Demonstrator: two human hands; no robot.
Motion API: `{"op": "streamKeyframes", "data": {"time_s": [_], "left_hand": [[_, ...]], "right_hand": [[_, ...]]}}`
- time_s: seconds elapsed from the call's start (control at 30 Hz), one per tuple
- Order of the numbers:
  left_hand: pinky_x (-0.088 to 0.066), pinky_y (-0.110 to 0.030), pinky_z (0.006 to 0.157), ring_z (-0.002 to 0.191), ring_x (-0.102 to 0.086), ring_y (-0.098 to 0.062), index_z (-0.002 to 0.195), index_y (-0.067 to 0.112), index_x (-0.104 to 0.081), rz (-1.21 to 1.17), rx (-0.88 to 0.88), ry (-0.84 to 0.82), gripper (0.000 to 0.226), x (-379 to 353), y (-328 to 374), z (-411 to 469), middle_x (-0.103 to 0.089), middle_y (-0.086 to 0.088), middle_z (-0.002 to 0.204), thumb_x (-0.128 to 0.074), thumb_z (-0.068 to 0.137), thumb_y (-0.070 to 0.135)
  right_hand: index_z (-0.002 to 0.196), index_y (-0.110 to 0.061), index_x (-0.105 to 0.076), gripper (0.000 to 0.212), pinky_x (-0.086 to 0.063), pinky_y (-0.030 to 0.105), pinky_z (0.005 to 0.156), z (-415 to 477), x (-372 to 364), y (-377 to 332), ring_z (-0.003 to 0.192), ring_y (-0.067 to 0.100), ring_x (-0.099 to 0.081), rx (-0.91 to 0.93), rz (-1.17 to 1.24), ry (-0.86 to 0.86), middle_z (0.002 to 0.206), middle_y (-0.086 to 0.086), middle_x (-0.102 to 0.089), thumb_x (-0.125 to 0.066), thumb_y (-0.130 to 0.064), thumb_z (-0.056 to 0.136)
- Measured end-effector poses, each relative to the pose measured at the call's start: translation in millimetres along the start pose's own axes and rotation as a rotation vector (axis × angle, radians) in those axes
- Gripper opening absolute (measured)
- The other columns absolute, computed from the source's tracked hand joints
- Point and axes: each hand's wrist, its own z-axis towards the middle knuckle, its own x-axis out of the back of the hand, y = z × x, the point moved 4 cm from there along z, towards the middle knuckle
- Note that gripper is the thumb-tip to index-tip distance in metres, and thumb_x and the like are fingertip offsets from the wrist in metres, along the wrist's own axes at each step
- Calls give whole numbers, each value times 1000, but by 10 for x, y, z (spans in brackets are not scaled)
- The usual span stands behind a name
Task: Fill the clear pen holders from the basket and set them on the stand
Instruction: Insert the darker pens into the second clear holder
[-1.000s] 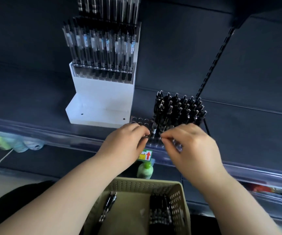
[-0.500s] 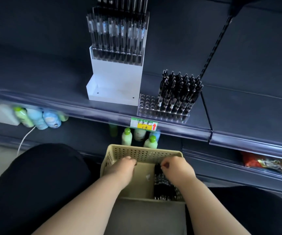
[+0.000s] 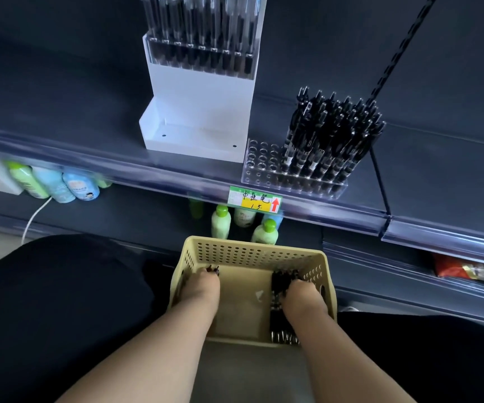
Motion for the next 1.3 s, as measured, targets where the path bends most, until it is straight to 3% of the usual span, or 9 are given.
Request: {"op": "streamKeyframes", "data": {"time_s": [0.27,0.47,0.6,0.7,0.77,0.83,1.0,1.17,1.3], "left_hand": [[-37,-38,99,123,-44,-35,131,2,-45,-82,-84,55,40,-206,67,158,-46,-19,135,-39,97,23],[-37,-39,100,125,-40,-31,132,10,-46,313,-220,37,38,-308,148,142,-39,-12,139,-38,96,15],[-36,-38,103,121,-38,-26,127,13,-50,511,-359,101,41,-326,194,130,-36,-5,132,-47,87,12],[-40,-35,97,112,-48,-24,117,18,-55,393,-420,174,30,-292,231,108,-50,-3,122,-52,89,26],[-43,-26,78,100,-58,-22,110,19,-56,191,-443,177,23,-258,258,52,-62,-2,111,-52,91,32],[-37,-23,67,95,-61,-21,108,21,-56,65,-474,178,21,-228,296,-21,-66,0,107,-53,91,32],[-40,-20,78,107,-59,-18,128,27,-52,-65,-520,180,37,-113,369,-188,-64,4,120,-56,91,29],[-35,-15,73,104,-61,-16,121,25,-58,-171,-534,220,35,39,399,-378,-66,4,115,-61,87,32],[-36,-14,77,103,-61,-14,117,22,-61,-259,-595,217,33,143,436,-566,-67,4,112,-63,86,33]], "right_hand": [[105,-7,-62,20,-50,29,78,191,-137,-79,97,23,-62,-43,54,-62,106,8,-65,-54,-18,90],[104,-7,-64,32,-40,23,72,229,-258,-167,101,27,-60,-30,239,-168,106,10,-65,-58,-33,86],[86,-11,-65,19,-37,20,67,198,-300,-282,98,28,-62,81,331,-178,92,10,-67,-55,-27,84],[90,-14,-55,12,-38,21,67,158,-229,-287,97,28,-62,88,420,-92,90,9,-63,-58,-24,83],[112,-12,-49,32,-42,23,70,113,-160,-287,99,29,-61,90,469,-37,103,11,-64,-59,-20,83],[118,-9,-45,38,-47,28,75,81,-105,-301,97,30,-61,130,496,-1,104,13,-64,-58,-16,83],[120,-8,-49,36,-38,20,71,-6,-35,-291,100,28,-60,154,492,17,105,13,-65,-51,-22,88],[114,-8,-50,32,-41,22,69,-202,123,-327,94,28,-61,242,468,58,103,12,-65,-52,-23,86],[114,-12,-42,31,-50,32,74,-445,327,-343,89,26,-62,348,524,161,99,9,-64,-53,-16,85]]}}
